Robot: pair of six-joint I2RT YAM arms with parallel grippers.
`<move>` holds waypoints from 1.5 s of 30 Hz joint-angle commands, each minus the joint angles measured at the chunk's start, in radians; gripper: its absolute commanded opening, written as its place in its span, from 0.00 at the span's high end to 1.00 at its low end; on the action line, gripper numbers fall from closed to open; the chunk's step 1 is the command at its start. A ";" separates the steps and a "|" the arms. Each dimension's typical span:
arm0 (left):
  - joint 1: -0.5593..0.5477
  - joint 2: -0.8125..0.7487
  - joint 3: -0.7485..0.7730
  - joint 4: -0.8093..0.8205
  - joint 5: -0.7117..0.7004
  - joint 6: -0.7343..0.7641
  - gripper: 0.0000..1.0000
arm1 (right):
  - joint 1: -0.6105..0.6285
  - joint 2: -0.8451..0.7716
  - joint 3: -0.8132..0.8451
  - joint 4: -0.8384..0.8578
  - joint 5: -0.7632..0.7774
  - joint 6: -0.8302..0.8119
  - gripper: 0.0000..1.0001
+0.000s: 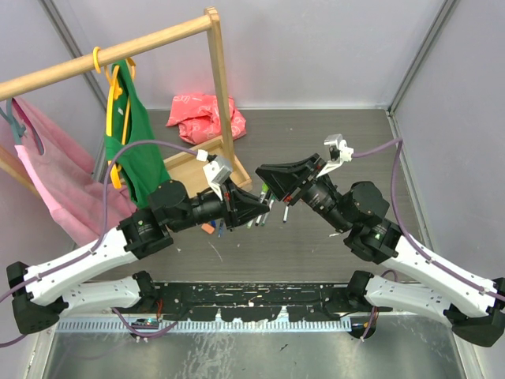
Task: Insert the pens into the pen caps
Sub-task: Press the pen cap onto the pen.
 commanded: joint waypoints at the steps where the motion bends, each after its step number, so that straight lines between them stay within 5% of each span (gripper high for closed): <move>1: 0.002 -0.020 0.055 0.037 0.006 0.015 1.00 | 0.003 -0.005 0.038 0.029 -0.030 0.008 0.79; 9: 0.002 -0.039 0.082 0.037 -0.064 0.016 1.00 | 0.002 -0.003 0.028 0.019 -0.058 0.012 1.00; 19: 0.002 -0.007 0.244 -0.006 -0.101 0.022 1.00 | 0.013 0.032 0.004 -0.021 -0.111 -0.008 1.00; 45: 0.002 0.061 0.493 0.023 -0.168 0.128 1.00 | 0.365 0.081 -0.235 0.025 0.185 0.072 1.00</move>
